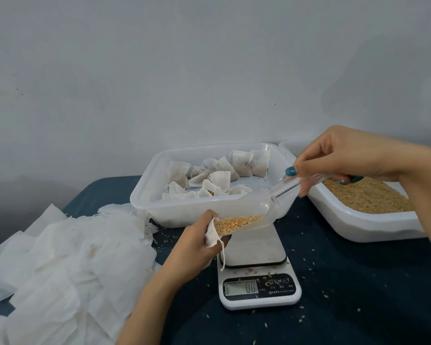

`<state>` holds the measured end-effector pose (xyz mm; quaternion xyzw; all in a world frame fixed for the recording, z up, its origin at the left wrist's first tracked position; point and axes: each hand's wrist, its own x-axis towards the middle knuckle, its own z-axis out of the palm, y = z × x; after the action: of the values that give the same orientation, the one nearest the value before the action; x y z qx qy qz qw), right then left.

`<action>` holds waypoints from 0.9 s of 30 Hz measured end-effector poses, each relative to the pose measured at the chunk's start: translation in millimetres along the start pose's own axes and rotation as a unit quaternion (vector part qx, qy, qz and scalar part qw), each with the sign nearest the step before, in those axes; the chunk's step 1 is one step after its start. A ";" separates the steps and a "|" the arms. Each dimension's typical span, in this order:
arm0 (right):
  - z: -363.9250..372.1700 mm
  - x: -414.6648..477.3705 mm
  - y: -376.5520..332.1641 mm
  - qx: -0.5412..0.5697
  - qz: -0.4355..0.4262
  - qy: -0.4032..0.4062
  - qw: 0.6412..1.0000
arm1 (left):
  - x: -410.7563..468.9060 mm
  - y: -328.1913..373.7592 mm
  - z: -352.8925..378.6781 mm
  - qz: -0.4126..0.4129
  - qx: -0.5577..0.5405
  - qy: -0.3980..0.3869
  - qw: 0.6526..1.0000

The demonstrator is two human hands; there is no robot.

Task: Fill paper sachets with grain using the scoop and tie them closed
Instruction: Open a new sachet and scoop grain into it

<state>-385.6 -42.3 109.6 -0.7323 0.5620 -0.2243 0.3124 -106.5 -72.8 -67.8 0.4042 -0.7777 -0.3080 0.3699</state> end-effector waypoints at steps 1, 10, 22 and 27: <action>0.9 -0.4 3.3 0.004 -0.002 0.003 1.000 | 0.0 0.5 0.0 0.001 -0.004 0.001 1.000; 34.1 -13.9 56.7 0.181 -0.015 0.056 0.982 | 0.0 9.9 -3.0 0.024 -0.054 0.036 0.998; 70.5 -13.6 88.4 0.411 0.010 0.193 0.891 | 2.1 7.2 -2.7 -0.061 -0.118 0.083 0.988; 54.4 -1.1 101.8 0.381 0.036 0.336 0.861 | 1.5 4.4 -6.1 -0.044 -0.119 0.063 0.990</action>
<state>-418.5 -47.7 -1.0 -0.4160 0.5294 -0.6416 0.3674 -103.8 -73.1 -60.6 0.4098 -0.6919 -0.3881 0.4502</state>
